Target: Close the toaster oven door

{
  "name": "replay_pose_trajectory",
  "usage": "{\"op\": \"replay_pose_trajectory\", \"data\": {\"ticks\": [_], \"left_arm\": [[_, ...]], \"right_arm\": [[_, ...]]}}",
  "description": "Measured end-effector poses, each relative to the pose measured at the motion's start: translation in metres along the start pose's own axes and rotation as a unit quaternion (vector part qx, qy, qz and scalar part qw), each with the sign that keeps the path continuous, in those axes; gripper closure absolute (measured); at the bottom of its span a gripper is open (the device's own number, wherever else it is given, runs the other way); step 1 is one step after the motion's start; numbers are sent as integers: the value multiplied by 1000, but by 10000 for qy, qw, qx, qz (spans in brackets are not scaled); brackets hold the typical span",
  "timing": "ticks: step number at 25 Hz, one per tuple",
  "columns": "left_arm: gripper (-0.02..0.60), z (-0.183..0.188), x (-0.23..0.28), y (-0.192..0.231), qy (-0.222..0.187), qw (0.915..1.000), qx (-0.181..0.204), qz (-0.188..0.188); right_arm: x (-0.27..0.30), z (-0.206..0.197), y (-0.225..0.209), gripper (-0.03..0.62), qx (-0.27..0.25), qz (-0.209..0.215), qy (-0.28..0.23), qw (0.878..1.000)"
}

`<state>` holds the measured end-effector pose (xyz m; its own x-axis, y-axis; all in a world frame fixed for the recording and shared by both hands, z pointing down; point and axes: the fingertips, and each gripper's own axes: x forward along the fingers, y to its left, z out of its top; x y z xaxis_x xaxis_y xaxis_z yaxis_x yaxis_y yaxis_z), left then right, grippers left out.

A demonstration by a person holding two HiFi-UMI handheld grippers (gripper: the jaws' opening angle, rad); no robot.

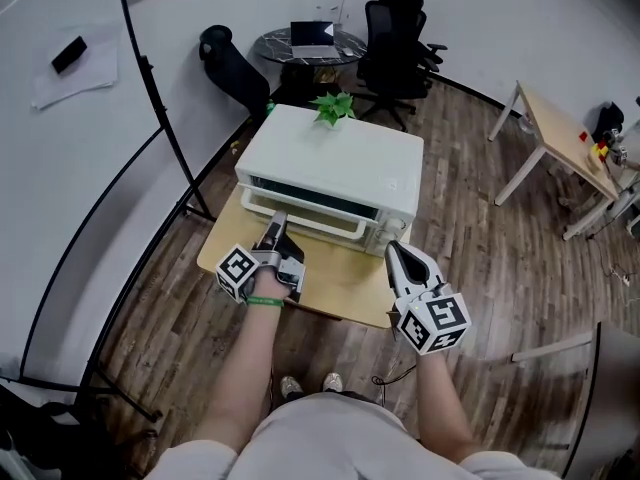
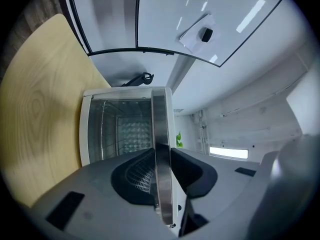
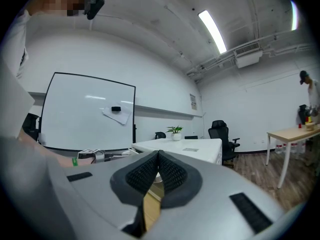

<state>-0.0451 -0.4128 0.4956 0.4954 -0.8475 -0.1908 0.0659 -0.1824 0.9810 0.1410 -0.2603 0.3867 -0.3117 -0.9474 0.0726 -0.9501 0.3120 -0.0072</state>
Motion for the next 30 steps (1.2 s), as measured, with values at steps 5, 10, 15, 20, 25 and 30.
{"op": "replay_pose_trajectory", "data": {"ticks": [5,10,15,20,25,30], "left_arm": [[485,1,14,-4,-67,10000,-38,-12],[485,1,25,-5,-138,9999,-81,-40],[485,1,27,-5,-176,9997,-85,-150],[489,0,27,-10,-87,9995,-22,-304],[429,5,12,-18,-137,9990,41,-422],[476,9,-6,-27,-172,9986,18,-507]], "right_arm": [[-5,2,-11,594,-11,-128,1,9999],[-8,5,-20,594,-23,-229,-31,9997],[-10,8,-27,594,-34,-299,-62,9995],[-8,9,-24,594,-28,-277,-80,9996],[-3,9,-19,594,19,-212,-112,9997],[7,7,-5,594,77,-32,-120,9999]]}}
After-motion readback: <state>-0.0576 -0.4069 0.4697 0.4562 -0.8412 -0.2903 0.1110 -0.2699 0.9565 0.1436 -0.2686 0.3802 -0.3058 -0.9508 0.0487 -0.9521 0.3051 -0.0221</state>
